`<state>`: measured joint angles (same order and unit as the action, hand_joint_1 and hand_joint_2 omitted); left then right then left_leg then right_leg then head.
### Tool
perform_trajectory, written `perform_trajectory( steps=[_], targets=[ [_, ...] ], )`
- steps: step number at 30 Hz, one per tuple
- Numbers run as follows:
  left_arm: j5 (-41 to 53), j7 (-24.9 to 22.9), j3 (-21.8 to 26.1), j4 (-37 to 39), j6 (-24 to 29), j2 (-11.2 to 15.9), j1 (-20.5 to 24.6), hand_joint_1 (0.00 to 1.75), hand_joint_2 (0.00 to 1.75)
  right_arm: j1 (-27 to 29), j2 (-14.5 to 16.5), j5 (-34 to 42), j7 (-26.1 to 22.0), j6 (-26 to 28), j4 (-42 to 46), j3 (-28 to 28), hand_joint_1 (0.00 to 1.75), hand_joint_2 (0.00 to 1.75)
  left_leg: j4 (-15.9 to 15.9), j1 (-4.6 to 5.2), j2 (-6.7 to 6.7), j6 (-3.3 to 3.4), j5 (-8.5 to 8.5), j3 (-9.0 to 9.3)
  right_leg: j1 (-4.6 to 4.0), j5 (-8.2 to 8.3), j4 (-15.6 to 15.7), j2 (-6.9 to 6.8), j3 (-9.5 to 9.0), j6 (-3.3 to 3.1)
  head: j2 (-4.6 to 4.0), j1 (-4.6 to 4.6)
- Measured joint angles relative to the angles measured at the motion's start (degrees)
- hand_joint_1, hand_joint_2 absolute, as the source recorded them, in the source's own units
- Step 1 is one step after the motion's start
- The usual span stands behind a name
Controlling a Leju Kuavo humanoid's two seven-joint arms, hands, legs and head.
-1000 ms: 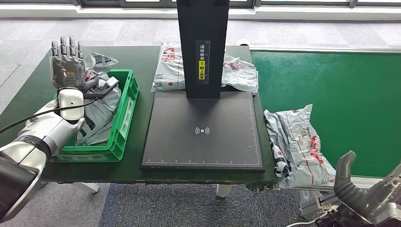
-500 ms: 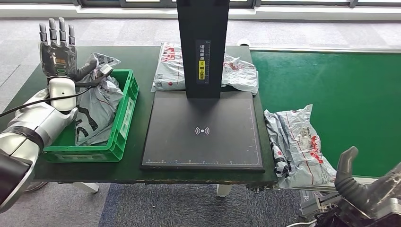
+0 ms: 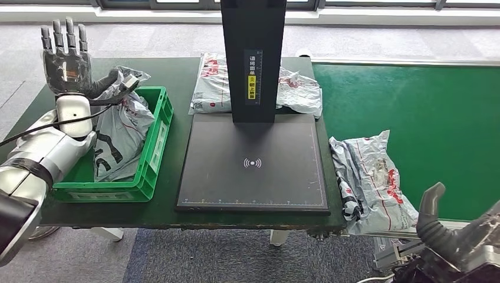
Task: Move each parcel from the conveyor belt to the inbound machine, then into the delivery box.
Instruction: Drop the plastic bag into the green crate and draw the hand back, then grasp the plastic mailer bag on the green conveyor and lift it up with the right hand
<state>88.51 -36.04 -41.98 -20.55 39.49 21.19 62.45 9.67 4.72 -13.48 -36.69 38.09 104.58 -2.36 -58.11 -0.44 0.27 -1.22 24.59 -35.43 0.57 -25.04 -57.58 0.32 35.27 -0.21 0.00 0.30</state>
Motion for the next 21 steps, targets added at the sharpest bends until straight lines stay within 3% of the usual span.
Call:
perform_trajectory(
  steps=[2,4,8,10,12,14,17,21],
  targets=[
    [-1.26,2.99,6.78,-6.15,0.38,-0.84,-2.83,0.00,0.00,-0.66,0.18,-1.96,2.02,-0.33,-0.45,0.00,0.00,1.75,-0.01,0.03,-0.01,0.00,0.00,0.02,0.01,0.00,0.01,0.02,0.01,0.00,0.00,-0.01],
    [-4.52,11.47,15.35,-12.82,0.46,-3.10,-5.49,0.00,0.00,-1.65,0.24,-4.19,4.67,-0.66,-1.58,0.00,0.00,1.75,-0.03,0.04,-0.02,0.01,0.00,0.01,0.02,0.00,0.04,0.04,0.04,0.02,0.00,0.00],
    [-24.11,44.60,35.87,-22.20,0.40,-12.58,-9.93,0.00,0.00,-6.30,-0.10,-8.23,12.48,-0.81,-9.11,-0.97,0.00,1.75,-0.03,0.12,-0.26,0.13,0.08,0.04,0.14,0.09,0.08,0.24,-0.01,0.17,0.00,-0.01],
    [-35.16,56.63,43.18,-24.67,-1.60,-17.44,-13.02,0.00,0.00,-10.16,-0.99,-11.97,17.81,-1.56,-15.95,-2.72,0.00,1.75,-0.02,0.24,-0.42,0.23,0.15,0.12,0.26,0.13,0.09,0.42,-0.07,0.24,0.00,0.01],
    [-45.00,61.10,45.55,-27.10,-6.16,-21.06,-17.51,0.00,0.00,-16.30,-3.09,-19.88,25.85,-2.32,-27.01,-4.89,0.00,1.75,-0.03,0.34,-0.63,0.36,0.20,0.28,0.36,0.21,0.12,0.65,-0.16,0.37,0.00,-0.01],
    [-53.67,62.61,44.86,-29.71,-9.83,-23.82,-22.73,0.00,0.00,-23.07,-5.83,-26.23,31.54,-2.00,-40.84,-7.59,0.00,1.75,-0.06,0.39,-0.56,0.59,0.12,0.26,0.40,0.22,0.16,0.57,-0.22,0.55,0.00,0.00],
    [-60.37,63.08,42.64,-34.17,-12.22,-25.77,-29.13,0.00,0.00,-29.94,-8.12,-27.69,29.93,-1.55,-55.78,-10.48,0.00,1.75,-0.08,0.40,-0.13,0.71,-0.06,0.05,0.40,0.23,0.16,0.14,-0.20,0.69,0.00,0.02],
    [-62.42,62.35,40.09,-39.50,-12.87,-25.89,-33.81,0.00,0.00,-35.09,-8.38,-27.71,25.65,-1.84,-66.11,-11.02,0.00,1.75,-0.05,0.39,-0.12,0.67,-0.05,0.03,0.39,0.22,0.12,0.16,-0.13,0.65,0.00,-0.01]
  ],
)
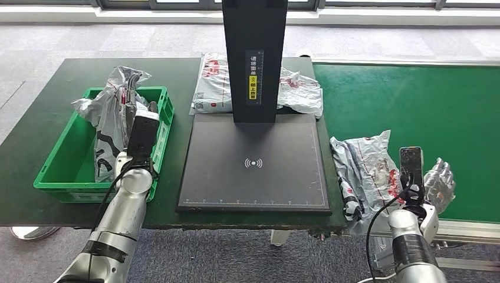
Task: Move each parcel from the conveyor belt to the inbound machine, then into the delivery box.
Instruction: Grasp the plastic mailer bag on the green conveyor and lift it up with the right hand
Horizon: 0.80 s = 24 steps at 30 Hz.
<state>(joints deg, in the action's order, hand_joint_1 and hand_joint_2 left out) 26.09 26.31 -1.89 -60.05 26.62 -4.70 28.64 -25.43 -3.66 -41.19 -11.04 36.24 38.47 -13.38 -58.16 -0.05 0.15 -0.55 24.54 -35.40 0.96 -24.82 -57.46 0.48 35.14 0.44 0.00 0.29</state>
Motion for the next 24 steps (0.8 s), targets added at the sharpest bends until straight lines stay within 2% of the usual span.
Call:
perform_trajectory(
  steps=[4,13,16,21,24],
  targets=[
    [-1.34,-0.18,-1.54,-3.06,-0.11,0.04,-2.46,0.00,0.00,-3.80,0.23,-0.59,-1.16,0.15,-4.93,0.00,0.00,1.75,0.04,-0.04,0.10,-0.01,0.01,-0.02,-0.04,-0.09,-0.02,-0.10,0.02,-0.04,0.00,-0.01],
    [-1.39,-1.04,-4.04,-6.27,0.19,0.00,-4.42,0.00,0.00,-5.76,0.45,-2.33,4.94,-0.08,-9.90,0.00,0.00,1.75,0.03,0.00,0.14,0.00,0.02,-0.04,0.01,-0.09,0.01,-0.16,-0.01,-0.03,0.00,0.01],
    [-0.97,-1.51,-4.31,-6.79,0.83,0.03,-4.75,0.00,0.00,-5.82,0.57,-3.95,6.95,-3.05,-11.50,0.00,0.00,1.75,0.03,0.00,0.15,0.00,0.02,-0.06,0.01,-0.09,0.01,-0.17,-0.02,-0.03,0.00,0.01],
    [0.01,-1.65,-4.74,-7.14,1.36,0.13,-5.34,0.00,0.00,-6.28,1.74,-7.43,13.25,-12.83,-13.86,0.00,0.00,1.75,0.04,-0.02,0.16,-0.01,0.02,-0.06,-0.02,-0.09,0.00,-0.19,0.00,-0.03,0.00,0.00],
    [0.45,-1.84,-4.92,-7.04,1.34,0.19,-5.28,0.00,0.00,-6.45,2.33,-8.21,15.33,-16.42,-15.02,0.00,0.00,1.75,0.04,-0.03,0.19,-0.01,0.01,-0.06,-0.03,-0.09,0.00,-0.22,0.00,-0.03,0.00,-0.01]
  ],
)
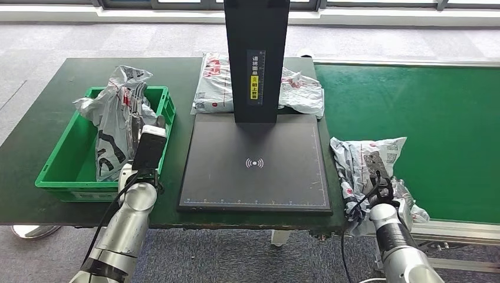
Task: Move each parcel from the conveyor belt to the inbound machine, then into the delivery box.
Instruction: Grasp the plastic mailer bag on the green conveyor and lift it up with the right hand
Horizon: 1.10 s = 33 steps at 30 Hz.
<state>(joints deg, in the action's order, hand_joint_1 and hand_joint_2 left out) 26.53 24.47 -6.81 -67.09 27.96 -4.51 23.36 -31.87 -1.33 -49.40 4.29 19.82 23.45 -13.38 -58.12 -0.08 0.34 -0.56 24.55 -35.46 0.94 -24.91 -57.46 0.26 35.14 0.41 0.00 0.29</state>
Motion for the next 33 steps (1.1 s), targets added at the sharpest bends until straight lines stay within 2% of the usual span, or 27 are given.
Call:
perform_trajectory(
  steps=[5,11,15,20,28,33],
  targets=[
    [0.07,0.02,-0.31,1.41,-0.07,0.13,1.18,0.00,0.00,-0.15,0.13,-0.84,2.01,-6.18,-1.37,0.00,0.00,1.75,0.00,0.00,-0.01,0.00,0.00,0.00,0.01,0.00,0.01,0.02,0.00,0.00,0.00,0.01],
    [0.11,0.82,-1.30,3.91,0.37,0.16,2.55,0.00,0.00,-0.12,0.30,-1.32,1.52,-10.79,-2.49,0.03,0.00,1.75,-0.01,0.00,-0.02,0.00,0.00,0.02,0.00,0.00,0.02,0.02,-0.01,0.00,0.00,0.01],
    [0.26,0.89,-1.69,5.12,0.75,0.16,2.97,0.00,1.75,-0.10,0.85,-1.43,-0.16,-11.96,-2.81,0.34,1.75,1.75,-0.01,-0.03,-0.06,-0.01,0.00,0.04,-0.03,0.01,0.02,0.05,-0.01,0.00,0.00,0.02],
    [0.33,0.87,-2.07,6.21,1.20,0.21,3.02,0.00,1.75,-0.02,1.81,-0.12,-4.71,-12.44,-2.91,0.84,1.75,1.75,-0.01,-0.08,-0.23,-0.04,0.03,0.08,-0.08,0.02,0.01,0.23,-0.01,-0.03,0.00,0.02],
    [-0.20,1.34,-2.21,7.03,1.98,0.67,2.49,0.00,1.75,-0.13,3.41,4.59,-13.35,-10.17,-2.81,0.92,1.75,1.75,0.00,-0.11,-0.30,-0.08,0.01,0.10,-0.13,0.05,-0.01,0.28,0.00,-0.07,0.00,0.02],
    [-0.22,1.48,-2.22,7.11,2.25,0.76,1.97,0.00,1.75,-0.15,4.17,6.00,-15.50,-9.35,-2.27,0.93,1.75,1.75,0.01,-0.12,-0.29,-0.10,0.01,0.10,-0.13,0.05,-0.02,0.28,0.02,-0.07,0.00,0.02]
  ],
)
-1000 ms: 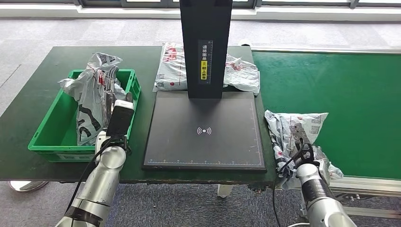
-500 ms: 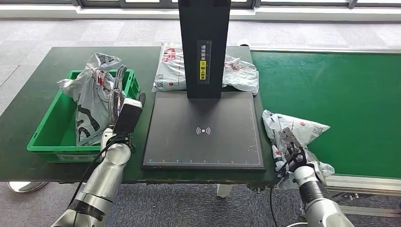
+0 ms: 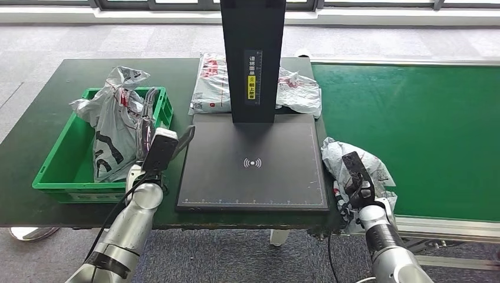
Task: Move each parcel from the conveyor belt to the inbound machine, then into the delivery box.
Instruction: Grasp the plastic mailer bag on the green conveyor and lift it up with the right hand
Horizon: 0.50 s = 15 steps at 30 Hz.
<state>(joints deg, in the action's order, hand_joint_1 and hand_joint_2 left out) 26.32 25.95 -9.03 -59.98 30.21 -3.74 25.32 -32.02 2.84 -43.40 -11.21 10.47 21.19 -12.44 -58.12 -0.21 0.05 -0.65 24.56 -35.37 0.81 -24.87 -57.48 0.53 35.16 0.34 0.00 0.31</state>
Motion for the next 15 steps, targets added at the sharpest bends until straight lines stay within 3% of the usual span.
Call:
perform_trajectory(
  steps=[8,12,15],
  targets=[
    [0.00,0.04,0.00,0.00,0.19,0.19,-0.27,0.00,1.75,0.07,0.54,0.88,-2.04,1.58,0.58,0.01,1.75,1.75,0.00,0.00,0.01,-0.01,0.01,-0.02,0.01,0.00,0.00,-0.01,0.00,0.00,0.00,0.00],
    [0.00,0.06,0.00,-0.28,0.79,0.28,-1.10,0.00,1.75,0.66,1.80,5.24,-9.78,8.96,3.07,0.01,1.75,1.75,0.00,0.01,0.00,-0.01,0.00,-0.03,0.01,0.00,-0.01,0.00,0.04,0.00,0.00,0.00],
    [0.00,0.30,0.00,-0.78,1.27,0.32,-2.24,0.00,1.75,2.28,3.51,14.09,-17.40,16.04,8.79,0.81,1.75,1.75,0.00,0.00,0.08,-0.02,0.00,-0.04,0.01,-0.01,-0.01,-0.05,0.05,-0.01,0.00,0.00]
  ],
)
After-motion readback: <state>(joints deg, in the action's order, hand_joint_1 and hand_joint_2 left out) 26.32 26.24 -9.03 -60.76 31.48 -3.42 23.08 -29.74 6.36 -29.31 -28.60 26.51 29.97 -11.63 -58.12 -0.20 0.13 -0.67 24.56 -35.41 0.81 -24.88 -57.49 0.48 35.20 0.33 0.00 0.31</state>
